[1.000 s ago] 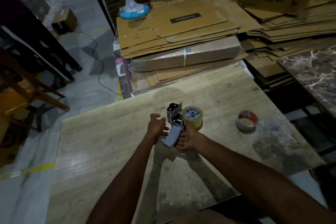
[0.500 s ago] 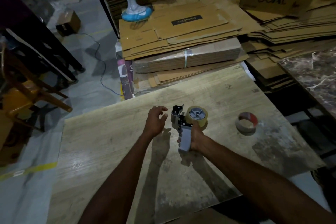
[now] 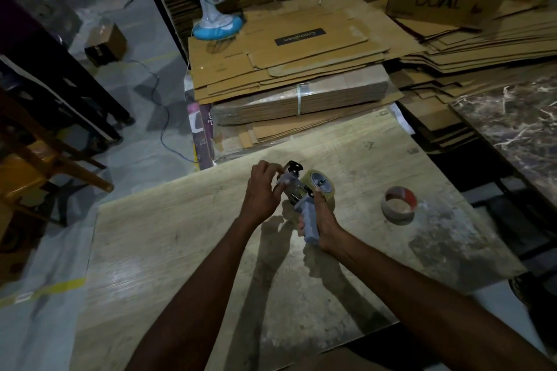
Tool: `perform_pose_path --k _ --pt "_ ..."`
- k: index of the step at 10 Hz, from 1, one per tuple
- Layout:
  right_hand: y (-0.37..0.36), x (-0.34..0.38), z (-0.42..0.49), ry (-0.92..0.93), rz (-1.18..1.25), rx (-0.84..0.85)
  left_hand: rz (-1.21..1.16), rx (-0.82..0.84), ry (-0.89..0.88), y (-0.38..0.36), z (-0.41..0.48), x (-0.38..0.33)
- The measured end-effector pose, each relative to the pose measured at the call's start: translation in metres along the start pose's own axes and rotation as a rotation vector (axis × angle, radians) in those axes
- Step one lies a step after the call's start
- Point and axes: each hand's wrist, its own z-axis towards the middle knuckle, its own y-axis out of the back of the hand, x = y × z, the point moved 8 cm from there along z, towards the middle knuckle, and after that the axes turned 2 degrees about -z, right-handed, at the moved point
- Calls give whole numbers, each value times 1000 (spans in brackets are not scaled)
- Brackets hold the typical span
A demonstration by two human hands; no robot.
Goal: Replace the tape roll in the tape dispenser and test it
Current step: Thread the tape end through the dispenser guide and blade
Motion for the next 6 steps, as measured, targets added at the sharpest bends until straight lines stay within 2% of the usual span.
perform_pose_path --k 1,2,3,4,5,6 --pt "-10 16 -38 81 -279 -1049 96 -19 -13 5 6 -7" --pt "-14 21 -57 6 -359 -1418 290 71 -116 1 8 -15" --pt "-34 33 -50 59 -290 -1461 366 111 -164 1 9 -18" --pt "-29 41 -57 110 -367 -1548 400 86 -190 4 10 -24" --pt "-32 47 -57 101 -457 -1623 388 27 -223 7 12 -32" --pt "-49 53 -50 118 -483 -1599 335 -39 -267 10 15 -45"
